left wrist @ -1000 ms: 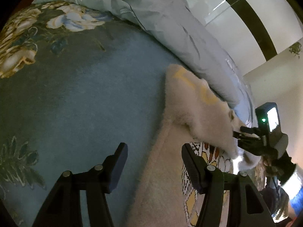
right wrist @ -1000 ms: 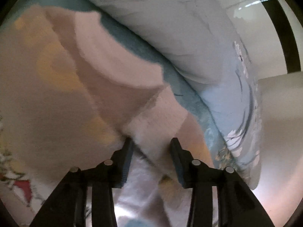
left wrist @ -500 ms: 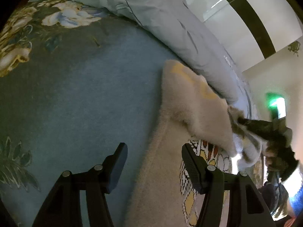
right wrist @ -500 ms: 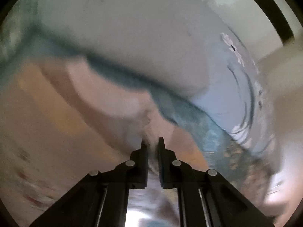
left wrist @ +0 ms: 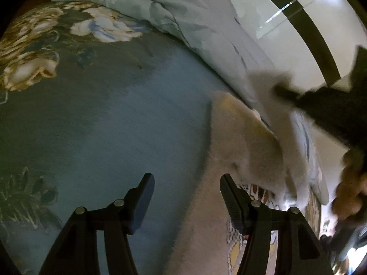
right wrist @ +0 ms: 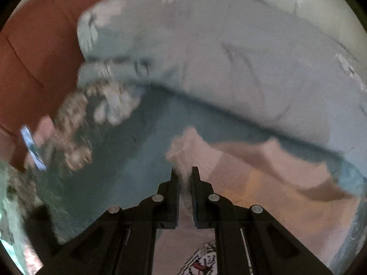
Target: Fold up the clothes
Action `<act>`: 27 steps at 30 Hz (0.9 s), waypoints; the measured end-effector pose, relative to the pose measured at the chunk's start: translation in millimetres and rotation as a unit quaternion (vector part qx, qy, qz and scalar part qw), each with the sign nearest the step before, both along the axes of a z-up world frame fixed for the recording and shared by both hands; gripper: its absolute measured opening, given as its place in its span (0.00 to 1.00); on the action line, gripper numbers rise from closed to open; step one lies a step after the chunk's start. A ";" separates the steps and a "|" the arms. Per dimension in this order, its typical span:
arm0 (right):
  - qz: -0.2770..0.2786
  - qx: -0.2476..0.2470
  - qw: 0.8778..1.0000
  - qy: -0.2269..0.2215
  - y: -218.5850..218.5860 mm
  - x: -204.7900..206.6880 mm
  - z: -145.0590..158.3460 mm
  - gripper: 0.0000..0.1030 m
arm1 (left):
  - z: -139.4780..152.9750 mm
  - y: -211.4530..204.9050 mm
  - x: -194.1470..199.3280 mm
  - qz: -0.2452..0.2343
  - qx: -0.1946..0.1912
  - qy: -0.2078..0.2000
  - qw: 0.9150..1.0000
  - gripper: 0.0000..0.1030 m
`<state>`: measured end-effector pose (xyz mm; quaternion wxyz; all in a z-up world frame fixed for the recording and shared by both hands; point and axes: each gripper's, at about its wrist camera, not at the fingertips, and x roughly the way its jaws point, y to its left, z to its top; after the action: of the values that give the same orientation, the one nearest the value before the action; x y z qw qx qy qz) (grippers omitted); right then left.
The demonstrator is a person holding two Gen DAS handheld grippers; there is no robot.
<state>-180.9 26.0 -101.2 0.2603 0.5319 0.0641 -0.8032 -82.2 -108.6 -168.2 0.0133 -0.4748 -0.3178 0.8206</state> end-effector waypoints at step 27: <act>-0.214 0.011 0.963 -0.162 264.2 141.6 -47.8 0.61 | -13.6 28.9 44.2 -0.069 0.061 -0.126 0.988 0.62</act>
<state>-39.4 290.1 -149.0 0.0831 0.6592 -0.0854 -0.7425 -38.1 -79.6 -181.8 0.0589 -0.5932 -0.3333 0.7304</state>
